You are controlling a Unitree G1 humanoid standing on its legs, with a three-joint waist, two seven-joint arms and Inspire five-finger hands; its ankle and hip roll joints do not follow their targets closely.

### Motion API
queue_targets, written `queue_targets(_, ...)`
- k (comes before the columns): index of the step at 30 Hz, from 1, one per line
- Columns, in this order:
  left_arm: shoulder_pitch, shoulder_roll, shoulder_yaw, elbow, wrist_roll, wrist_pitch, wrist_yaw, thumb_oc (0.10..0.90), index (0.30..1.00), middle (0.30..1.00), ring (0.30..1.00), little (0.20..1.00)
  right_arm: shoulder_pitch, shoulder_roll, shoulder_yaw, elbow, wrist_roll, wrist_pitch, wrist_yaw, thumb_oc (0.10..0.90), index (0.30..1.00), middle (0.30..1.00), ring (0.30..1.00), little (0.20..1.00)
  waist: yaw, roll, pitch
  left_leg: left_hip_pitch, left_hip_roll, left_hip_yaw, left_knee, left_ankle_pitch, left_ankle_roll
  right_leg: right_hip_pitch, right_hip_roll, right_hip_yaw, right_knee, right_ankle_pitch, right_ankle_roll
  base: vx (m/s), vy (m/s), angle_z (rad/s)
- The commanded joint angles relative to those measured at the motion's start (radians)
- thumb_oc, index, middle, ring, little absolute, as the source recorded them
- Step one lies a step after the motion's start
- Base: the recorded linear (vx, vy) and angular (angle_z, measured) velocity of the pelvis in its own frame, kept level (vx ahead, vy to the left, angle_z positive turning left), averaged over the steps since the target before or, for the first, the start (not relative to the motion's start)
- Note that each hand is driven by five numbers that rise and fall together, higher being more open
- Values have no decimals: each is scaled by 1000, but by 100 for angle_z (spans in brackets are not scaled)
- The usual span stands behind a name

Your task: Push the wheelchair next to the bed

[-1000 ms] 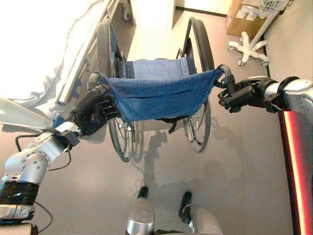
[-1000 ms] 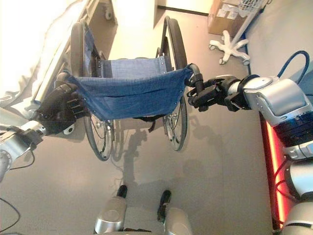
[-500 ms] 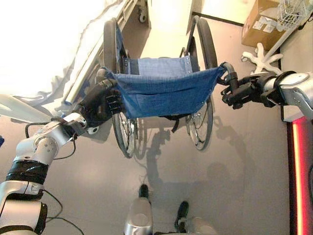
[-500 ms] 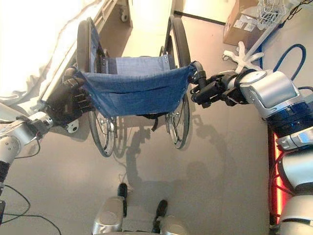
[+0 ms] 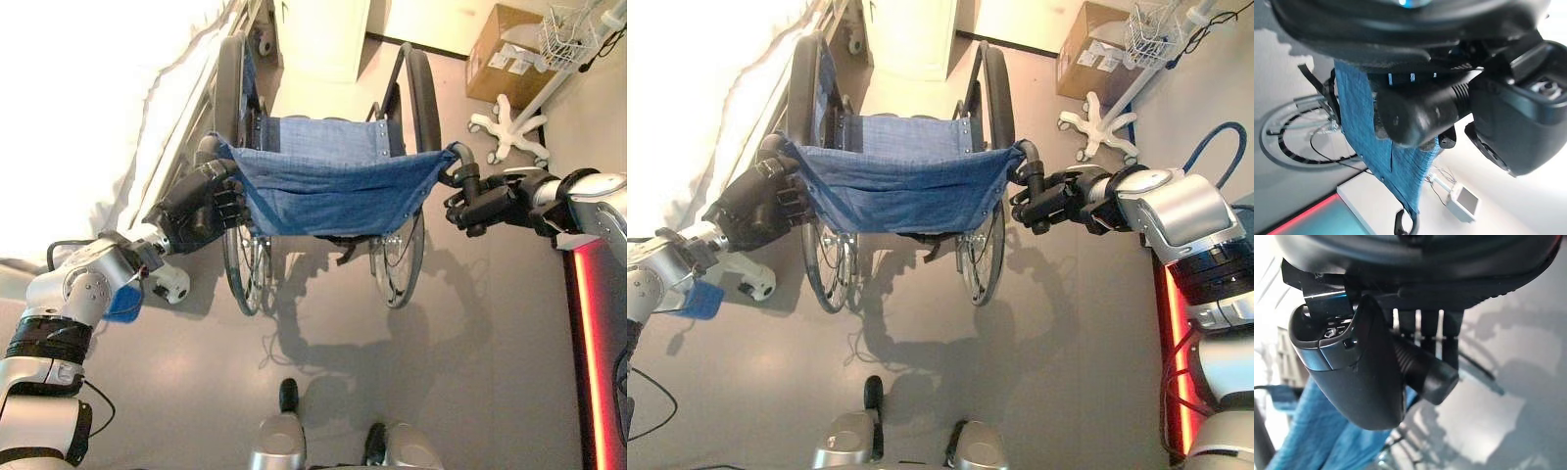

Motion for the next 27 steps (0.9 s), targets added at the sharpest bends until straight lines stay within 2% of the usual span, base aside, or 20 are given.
queue_targets(1, -166, 40, 3, -5, -77, -138, 43, 400, 300, 300, 300, 300, 4, -18, 73, -175, -28, -193, 74, 400, 300, 300, 300, 300, -6, 7, -282, -33, -91, 23, 85, -53, -67, 90, 74, -42, -256, 94, 37, 97, 30, -1)
queue_targets(2, -172, 35, -10, -17, -83, -152, 56, 400, 300, 300, 300, 300, -2, -16, 81, -184, -13, -186, 60, 400, 300, 300, 300, 300, -16, 4, -275, -18, -94, 18, 81, -63, -73, 78, 66, -32, -342, 121, 38, 79, 14, 9)
queue_targets(5, -165, 28, -13, -35, -86, -162, 61, 400, 300, 300, 300, 300, -17, -20, 101, -189, 15, -176, 39, 400, 300, 300, 300, 300, -20, 2, -271, -5, -96, 9, 79, -79, -67, 63, 59, -15, -372, 151, 44, 96, 12, 29)
queue_targets(11, -163, 14, -18, -18, -79, -156, 55, 400, 300, 300, 300, 300, -80, 5, 156, -147, 33, -163, 10, 400, 300, 300, 300, 300, -7, -6, -293, 20, -101, -15, 50, -86, -72, 98, 60, -6, -477, 159, 42, 98, -10, 16)
queue_targets(15, -160, 12, -5, 10, -85, -171, 40, 400, 300, 300, 300, 300, -83, 35, 152, -135, 21, -161, -13, 400, 300, 300, 300, 300, -2, -9, -291, 21, -101, -16, 50, -95, -67, 94, 58, -8, -485, 160, 43, 36, -2, 2)
queue_targets(27, -123, 4, 23, -10, -55, -156, 32, 400, 300, 300, 300, 300, -71, 78, 149, -126, 19, -146, -66, 400, 300, 300, 300, 300, 21, -19, -282, 33, -105, -30, 58, -118, -50, 96, 48, -20, -485, 171, 54, 34, -6, -2)
